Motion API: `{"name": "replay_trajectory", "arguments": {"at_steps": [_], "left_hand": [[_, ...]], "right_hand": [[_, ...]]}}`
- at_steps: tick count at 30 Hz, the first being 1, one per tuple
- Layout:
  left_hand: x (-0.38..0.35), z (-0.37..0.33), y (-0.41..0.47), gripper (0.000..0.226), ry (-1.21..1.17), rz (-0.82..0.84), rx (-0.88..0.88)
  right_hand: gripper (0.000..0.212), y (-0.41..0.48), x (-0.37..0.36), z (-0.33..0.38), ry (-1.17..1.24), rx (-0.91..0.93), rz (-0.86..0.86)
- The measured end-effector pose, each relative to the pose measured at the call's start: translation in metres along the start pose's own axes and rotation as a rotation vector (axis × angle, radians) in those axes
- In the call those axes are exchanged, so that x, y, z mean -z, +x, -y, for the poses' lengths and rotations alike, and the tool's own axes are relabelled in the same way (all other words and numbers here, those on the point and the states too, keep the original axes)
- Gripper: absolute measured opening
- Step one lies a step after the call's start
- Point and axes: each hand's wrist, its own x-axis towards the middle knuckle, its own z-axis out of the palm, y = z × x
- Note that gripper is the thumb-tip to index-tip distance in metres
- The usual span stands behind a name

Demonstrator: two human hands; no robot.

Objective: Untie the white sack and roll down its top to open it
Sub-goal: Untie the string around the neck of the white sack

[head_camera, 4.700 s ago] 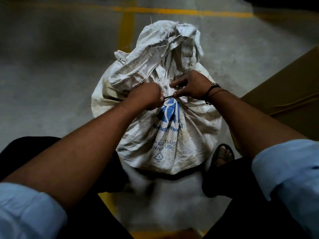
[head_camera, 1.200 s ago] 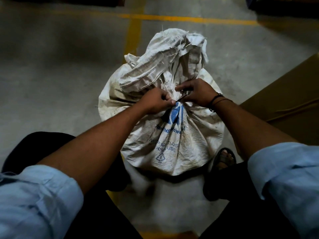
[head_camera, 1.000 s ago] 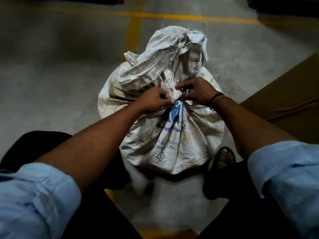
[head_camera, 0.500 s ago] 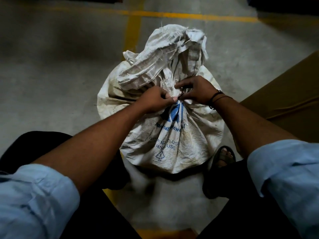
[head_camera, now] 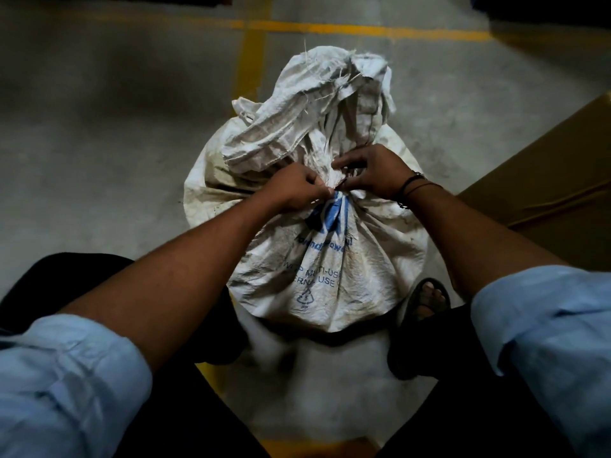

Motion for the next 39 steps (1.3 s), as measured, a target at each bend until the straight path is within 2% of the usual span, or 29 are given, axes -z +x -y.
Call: {"name": "replay_trajectory", "arguments": {"at_steps": [4,10,16,20,23,26,30,34,39], "left_hand": [[0.006,-0.003,0.002,0.027,-0.009,0.035,0.043],[0.001,-0.003,-0.001,0.027,-0.068,-0.027,0.034],[0.009,-0.007,0.001,0.018,-0.022,0.026,0.094],[0.003,-0.005,0.000,0.047,-0.066,-0.026,0.111],[0.005,-0.008,-0.001,0.031,-0.059,-0.010,0.114],[0.011,-0.012,-0.001,0.031,-0.026,0.020,0.137],[0.012,-0.017,-0.004,0.015,-0.029,0.005,0.141],[0.009,-0.014,-0.002,0.031,-0.048,-0.017,0.139],[0.013,-0.016,-0.003,0.028,0.022,0.012,0.129]], "right_hand": [[0.047,0.000,-0.001,0.000,-0.005,-0.004,0.005],[0.046,0.001,0.000,0.000,-0.022,-0.005,0.001],[0.046,0.000,-0.001,0.002,0.002,-0.014,-0.001],[0.046,0.000,-0.001,0.002,0.002,-0.018,-0.005],[0.045,0.000,-0.001,0.001,-0.002,-0.020,-0.006],[0.044,0.000,-0.001,0.001,-0.005,-0.022,0.001],[0.044,0.000,-0.001,0.001,-0.009,-0.018,0.002],[0.044,0.000,0.000,0.001,-0.009,-0.017,-0.002],[0.043,-0.001,0.000,0.002,-0.013,-0.015,-0.002]]}}
